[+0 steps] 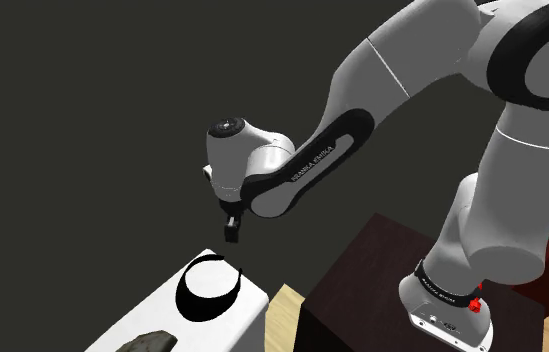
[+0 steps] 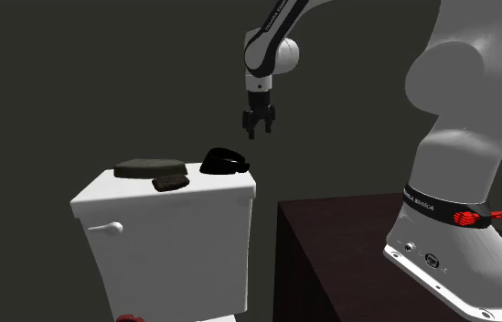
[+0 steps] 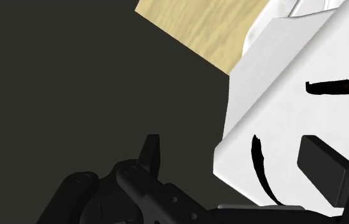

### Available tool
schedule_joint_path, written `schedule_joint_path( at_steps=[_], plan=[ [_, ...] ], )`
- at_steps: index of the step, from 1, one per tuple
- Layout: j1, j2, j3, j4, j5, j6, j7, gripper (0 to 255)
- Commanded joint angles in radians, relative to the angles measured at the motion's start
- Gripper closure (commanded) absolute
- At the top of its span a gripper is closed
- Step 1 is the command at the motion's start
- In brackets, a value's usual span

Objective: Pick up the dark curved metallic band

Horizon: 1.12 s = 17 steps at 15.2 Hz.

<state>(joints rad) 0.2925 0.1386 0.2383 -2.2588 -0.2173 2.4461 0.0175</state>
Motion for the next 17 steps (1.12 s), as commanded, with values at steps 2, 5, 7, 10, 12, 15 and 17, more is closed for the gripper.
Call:
schedule_joint_path(
  at_steps=[2, 5, 7, 10, 12, 15, 17],
  plan=[
    [0.029, 0.088, 0.008, 0.058, -0.055, 0.039, 0.022, 0],
    [0.069, 0.182, 0.009, 0.128, -0.114, 0.069, 0.048, 0],
    [0.079, 0.209, 0.005, 0.141, -0.130, 0.084, 0.058, 0],
    [0.087, 0.240, -0.007, 0.140, -0.151, 0.114, 0.076, 0],
    [0.093, 0.262, -0.015, 0.141, -0.165, 0.134, 0.088, 0],
    [0.098, 0.279, -0.022, 0.142, -0.176, 0.149, 0.097, 0],
    [0.098, 0.279, -0.022, 0.143, -0.176, 0.148, 0.098, 255]
  ],
)
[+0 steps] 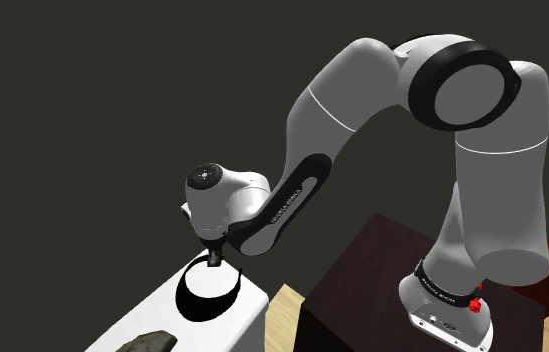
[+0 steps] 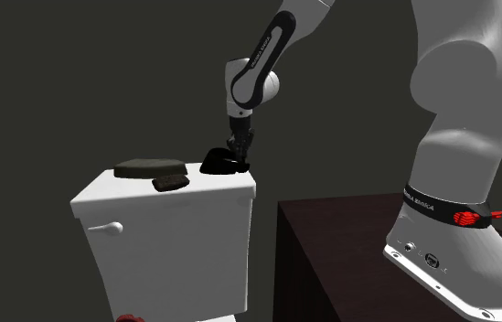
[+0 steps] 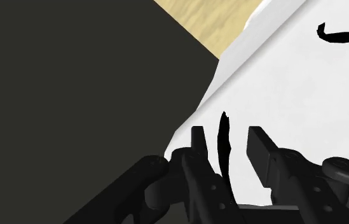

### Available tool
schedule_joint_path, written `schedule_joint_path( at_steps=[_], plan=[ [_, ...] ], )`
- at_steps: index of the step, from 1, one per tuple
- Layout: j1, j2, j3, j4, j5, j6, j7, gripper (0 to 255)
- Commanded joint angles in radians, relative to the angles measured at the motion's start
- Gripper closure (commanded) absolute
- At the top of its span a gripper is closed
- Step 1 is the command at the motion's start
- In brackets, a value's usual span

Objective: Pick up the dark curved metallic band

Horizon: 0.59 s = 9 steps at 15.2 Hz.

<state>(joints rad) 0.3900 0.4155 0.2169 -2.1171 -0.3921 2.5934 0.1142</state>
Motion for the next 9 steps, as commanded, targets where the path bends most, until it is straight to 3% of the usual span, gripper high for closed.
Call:
schedule_joint_path(
  at_steps=[1, 9],
  plan=[
    [0.000, 0.001, 0.000, 0.000, -0.001, 0.001, 0.001, 255],
    [-0.003, -0.009, 0.004, 0.000, 0.006, -0.008, -0.005, 255]
  ],
)
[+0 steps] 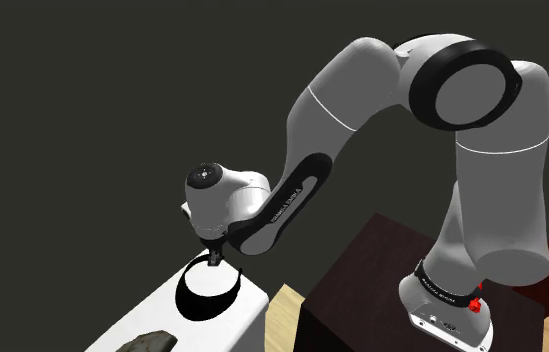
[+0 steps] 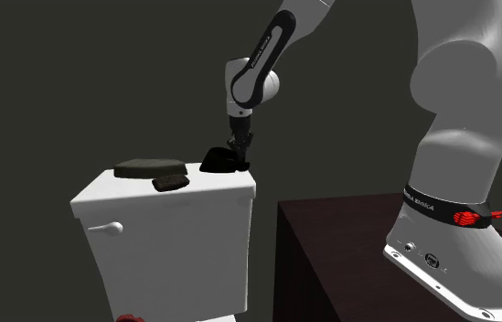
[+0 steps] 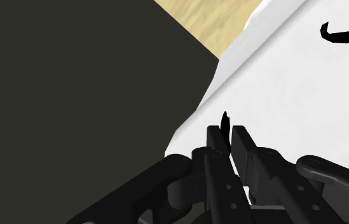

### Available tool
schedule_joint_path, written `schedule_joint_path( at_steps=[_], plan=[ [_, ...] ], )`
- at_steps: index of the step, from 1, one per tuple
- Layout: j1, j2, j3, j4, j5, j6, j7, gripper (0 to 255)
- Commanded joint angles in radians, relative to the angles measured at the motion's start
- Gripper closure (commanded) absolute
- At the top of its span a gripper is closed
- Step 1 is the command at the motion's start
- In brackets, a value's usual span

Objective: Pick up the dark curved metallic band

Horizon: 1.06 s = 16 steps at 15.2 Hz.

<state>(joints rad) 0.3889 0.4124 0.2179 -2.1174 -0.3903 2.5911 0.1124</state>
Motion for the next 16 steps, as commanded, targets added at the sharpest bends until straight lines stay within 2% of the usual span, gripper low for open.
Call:
schedule_joint_path(
  at_steps=[1, 16],
  plan=[
    [-0.005, -0.016, 0.007, -0.001, 0.011, -0.015, -0.009, 255],
    [-0.035, -0.148, 0.051, 0.012, 0.100, -0.151, -0.085, 255]
  ],
)
